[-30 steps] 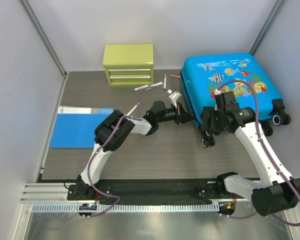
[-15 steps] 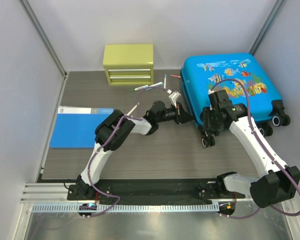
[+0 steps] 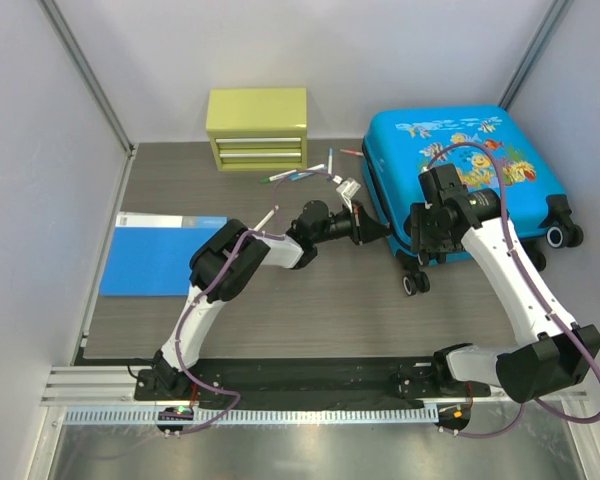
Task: Pack the luggage
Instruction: Zip the luggage at the center of the board.
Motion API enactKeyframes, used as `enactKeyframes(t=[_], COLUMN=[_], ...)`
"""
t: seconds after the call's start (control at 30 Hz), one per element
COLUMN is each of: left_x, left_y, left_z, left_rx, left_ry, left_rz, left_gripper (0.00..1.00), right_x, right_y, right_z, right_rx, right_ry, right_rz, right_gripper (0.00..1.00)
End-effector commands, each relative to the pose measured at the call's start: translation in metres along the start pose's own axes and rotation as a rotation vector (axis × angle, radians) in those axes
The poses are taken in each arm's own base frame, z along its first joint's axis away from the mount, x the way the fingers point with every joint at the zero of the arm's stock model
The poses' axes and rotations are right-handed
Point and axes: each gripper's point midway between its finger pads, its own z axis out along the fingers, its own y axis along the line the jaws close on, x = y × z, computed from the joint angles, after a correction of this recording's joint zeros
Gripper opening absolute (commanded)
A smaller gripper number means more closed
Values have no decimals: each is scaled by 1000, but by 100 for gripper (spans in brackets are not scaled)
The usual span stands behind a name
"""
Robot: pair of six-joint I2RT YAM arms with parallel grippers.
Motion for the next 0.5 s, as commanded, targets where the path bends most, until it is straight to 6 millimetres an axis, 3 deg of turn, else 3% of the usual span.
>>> enactKeyframes(t=[0.0,0.23,0.47], left_x=[-16,-34,-54], left_y=[19,63,81], left_z=[-1,-14,-22], left_rx=[-64,-178,-192], left_ry=[-47,-116,-139], left_rz=[26,-89,-85], left_gripper=[0,0,0], right_x=[-43,-38,-33], right_y=[-22,-23,-24], right_z=[-34,-39,-38], right_rx=[87,88,89], right_ry=[-204,-206,-196], right_rz=[146,174,187], right_gripper=[1,1,1])
